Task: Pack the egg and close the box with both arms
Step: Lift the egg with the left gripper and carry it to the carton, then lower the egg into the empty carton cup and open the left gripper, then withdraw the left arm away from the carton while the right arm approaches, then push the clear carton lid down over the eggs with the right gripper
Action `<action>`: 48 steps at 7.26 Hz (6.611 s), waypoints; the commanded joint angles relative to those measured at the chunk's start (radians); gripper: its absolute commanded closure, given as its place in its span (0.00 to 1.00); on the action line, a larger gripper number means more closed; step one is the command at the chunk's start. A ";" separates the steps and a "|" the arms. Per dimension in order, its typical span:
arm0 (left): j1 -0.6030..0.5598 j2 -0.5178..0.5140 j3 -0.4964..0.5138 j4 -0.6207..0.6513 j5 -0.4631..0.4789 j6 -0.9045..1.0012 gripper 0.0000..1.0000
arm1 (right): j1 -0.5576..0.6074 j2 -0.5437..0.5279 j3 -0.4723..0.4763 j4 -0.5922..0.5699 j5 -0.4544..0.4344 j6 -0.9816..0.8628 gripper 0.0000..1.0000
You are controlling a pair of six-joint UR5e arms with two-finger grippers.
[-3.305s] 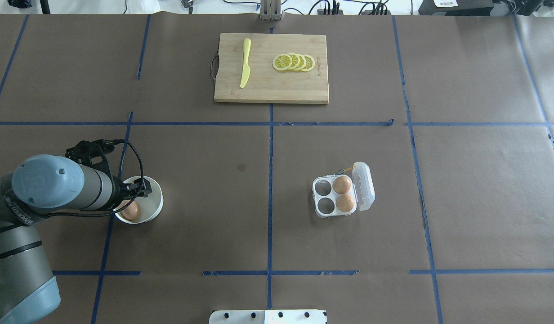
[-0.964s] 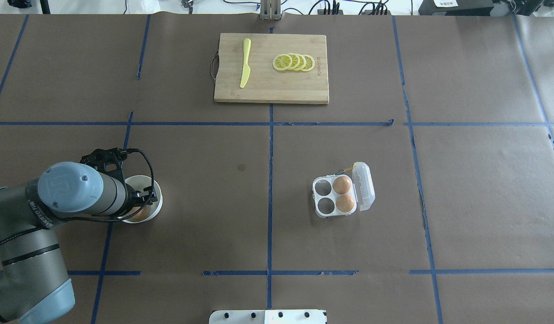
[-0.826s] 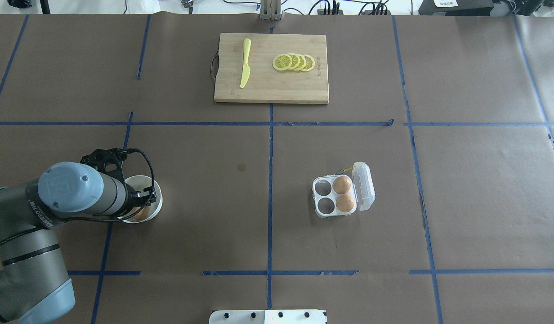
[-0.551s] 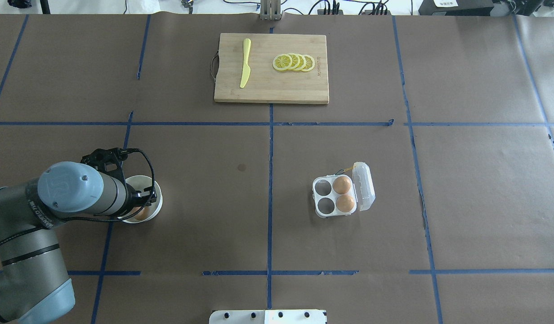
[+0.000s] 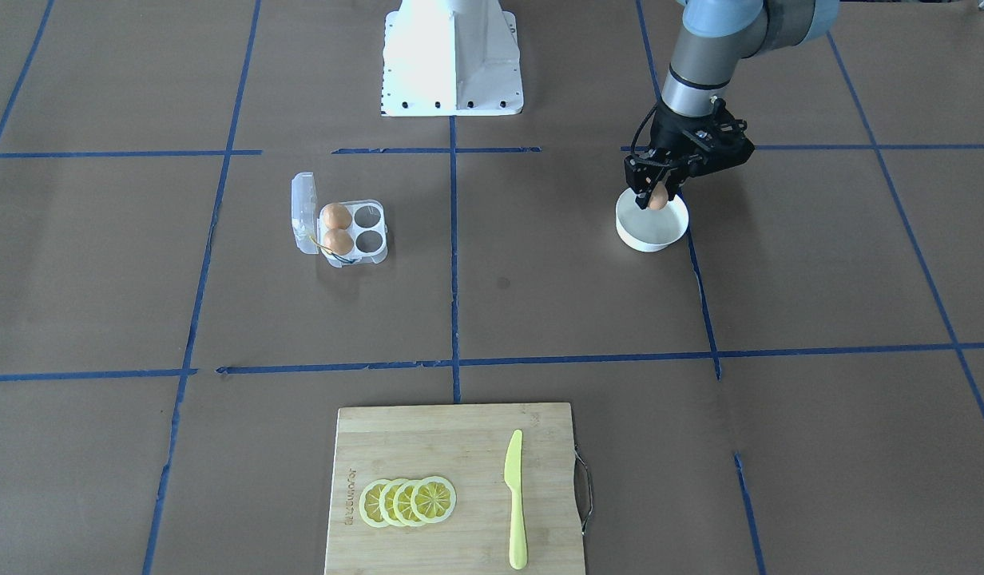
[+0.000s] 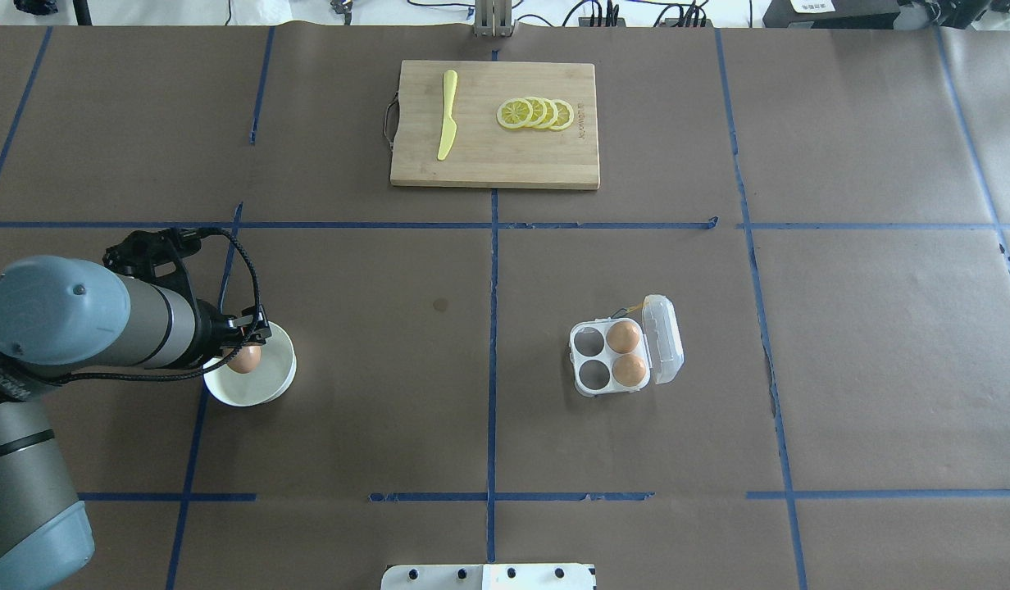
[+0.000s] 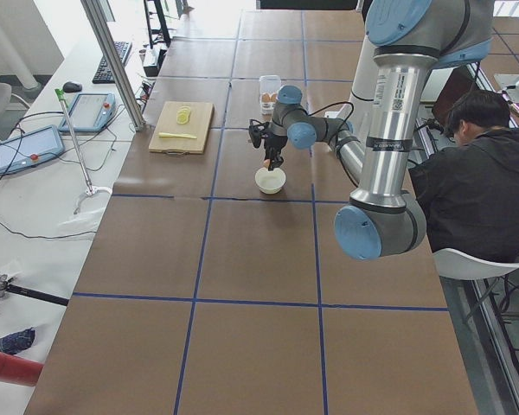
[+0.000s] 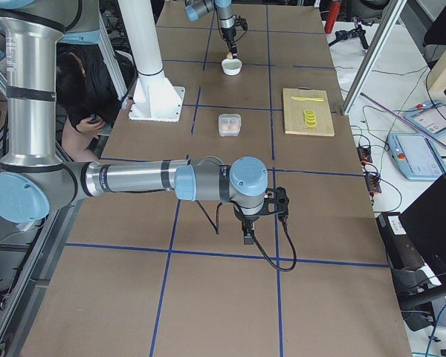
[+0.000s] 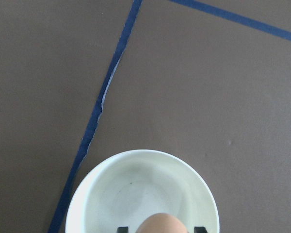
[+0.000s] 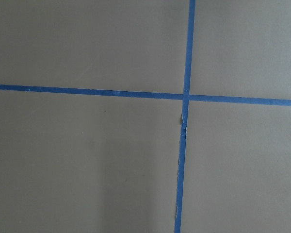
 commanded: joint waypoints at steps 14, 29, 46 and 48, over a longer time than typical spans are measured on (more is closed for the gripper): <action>0.321 -0.677 0.733 -0.674 0.480 0.263 1.00 | 0.000 0.005 0.009 0.001 0.023 -0.001 0.00; 0.036 -0.553 0.381 -0.178 0.039 0.479 0.00 | -0.159 -0.014 0.138 0.218 0.012 0.463 0.00; -0.637 -0.103 0.035 0.030 -0.221 1.340 0.00 | -1.068 0.458 -0.004 0.787 -0.351 1.441 1.00; -0.637 -0.091 0.058 0.027 -0.226 1.340 0.00 | -1.068 0.517 -0.004 0.785 -0.351 1.445 0.92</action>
